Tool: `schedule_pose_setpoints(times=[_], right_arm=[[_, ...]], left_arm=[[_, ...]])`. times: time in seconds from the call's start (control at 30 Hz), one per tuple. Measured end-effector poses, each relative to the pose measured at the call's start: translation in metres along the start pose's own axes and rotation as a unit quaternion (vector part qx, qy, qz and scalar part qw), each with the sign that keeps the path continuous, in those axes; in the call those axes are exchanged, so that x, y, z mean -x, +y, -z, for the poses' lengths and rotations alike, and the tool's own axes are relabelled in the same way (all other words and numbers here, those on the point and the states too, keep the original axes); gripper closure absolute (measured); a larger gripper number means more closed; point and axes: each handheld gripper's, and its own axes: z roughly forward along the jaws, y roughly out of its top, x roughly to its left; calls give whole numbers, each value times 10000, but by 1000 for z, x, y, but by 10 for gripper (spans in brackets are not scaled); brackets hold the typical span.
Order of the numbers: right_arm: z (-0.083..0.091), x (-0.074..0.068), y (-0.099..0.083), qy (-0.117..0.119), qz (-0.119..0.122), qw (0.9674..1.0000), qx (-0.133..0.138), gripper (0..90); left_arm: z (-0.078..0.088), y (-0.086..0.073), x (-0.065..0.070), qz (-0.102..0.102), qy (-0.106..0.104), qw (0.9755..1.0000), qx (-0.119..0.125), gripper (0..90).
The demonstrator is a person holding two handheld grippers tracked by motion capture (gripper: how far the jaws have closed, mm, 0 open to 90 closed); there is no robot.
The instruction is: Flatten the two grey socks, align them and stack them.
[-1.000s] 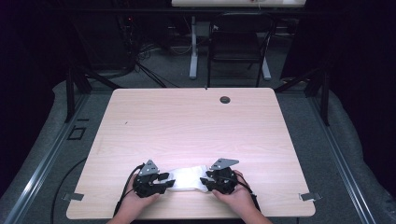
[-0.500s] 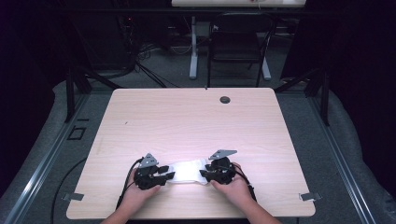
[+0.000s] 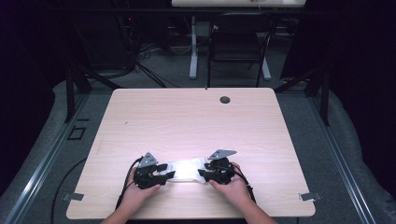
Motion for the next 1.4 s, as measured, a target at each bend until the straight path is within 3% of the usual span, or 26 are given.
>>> schedule_pose_setpoints(times=[0.3,0.67,0.83,0.97,1.17,1.3,1.4], right_arm=[[13,-3,-1,-91,141,9994,297,554],[26,3,1,-235,104,9984,495,513],[33,4,1,-308,113,9976,613,506],[41,3,4,-243,116,9983,515,497],[51,3,3,-326,26,9988,369,496],[56,6,-3,-320,-77,9987,400,492],[56,8,-8,-360,-132,9980,500,488]], left_arm=[[12,3,-4,108,85,9998,146,460],[28,5,-10,166,146,9993,308,446],[35,6,-15,279,210,9986,396,446],[40,7,-18,463,223,9980,379,446],[53,14,-15,305,228,9990,252,447],[63,16,-16,148,268,9992,250,447],[63,13,-18,155,312,9990,282,448]])
